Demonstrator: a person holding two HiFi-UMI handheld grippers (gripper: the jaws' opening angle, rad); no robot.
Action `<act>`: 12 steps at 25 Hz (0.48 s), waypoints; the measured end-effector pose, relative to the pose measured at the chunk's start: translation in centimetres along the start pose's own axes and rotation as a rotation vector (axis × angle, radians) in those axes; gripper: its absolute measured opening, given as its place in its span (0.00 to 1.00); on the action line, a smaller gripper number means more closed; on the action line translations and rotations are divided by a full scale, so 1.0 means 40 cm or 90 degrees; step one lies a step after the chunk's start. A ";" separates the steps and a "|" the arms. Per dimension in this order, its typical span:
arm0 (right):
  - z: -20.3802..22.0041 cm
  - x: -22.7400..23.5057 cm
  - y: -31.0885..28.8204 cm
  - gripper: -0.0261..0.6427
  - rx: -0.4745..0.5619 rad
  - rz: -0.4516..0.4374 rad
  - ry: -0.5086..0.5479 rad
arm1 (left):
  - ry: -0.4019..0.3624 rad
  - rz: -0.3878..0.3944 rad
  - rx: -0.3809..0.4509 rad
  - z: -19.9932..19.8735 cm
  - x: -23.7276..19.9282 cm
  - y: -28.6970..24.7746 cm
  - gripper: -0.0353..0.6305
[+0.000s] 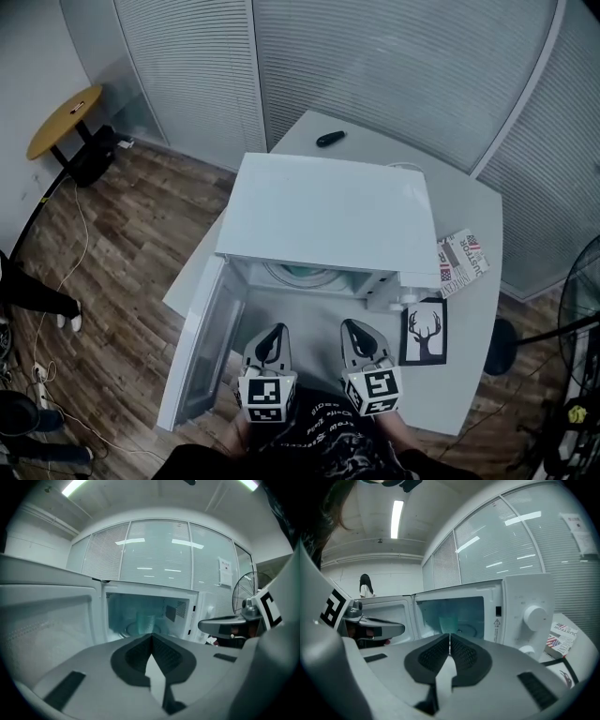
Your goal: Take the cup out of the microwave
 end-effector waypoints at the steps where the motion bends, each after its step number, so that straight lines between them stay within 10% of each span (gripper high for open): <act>1: -0.005 0.001 -0.011 0.05 0.001 0.000 0.001 | -0.001 0.001 0.002 -0.006 -0.004 -0.006 0.06; 7: -0.029 0.009 -0.077 0.06 0.011 -0.004 -0.005 | -0.008 0.004 0.012 -0.024 -0.022 -0.038 0.06; 12: -0.042 0.004 -0.125 0.25 0.013 -0.019 -0.009 | -0.014 0.018 0.017 -0.031 -0.029 -0.054 0.06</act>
Point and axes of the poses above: the fingertips, and each gripper's own axes: y backward along the fingers, x to its right, z out of its underside, the point moved 6 cm from there along y, backward along the fingers, and after that the axes turned 13 degrees about -z, right-handed, at the moved point
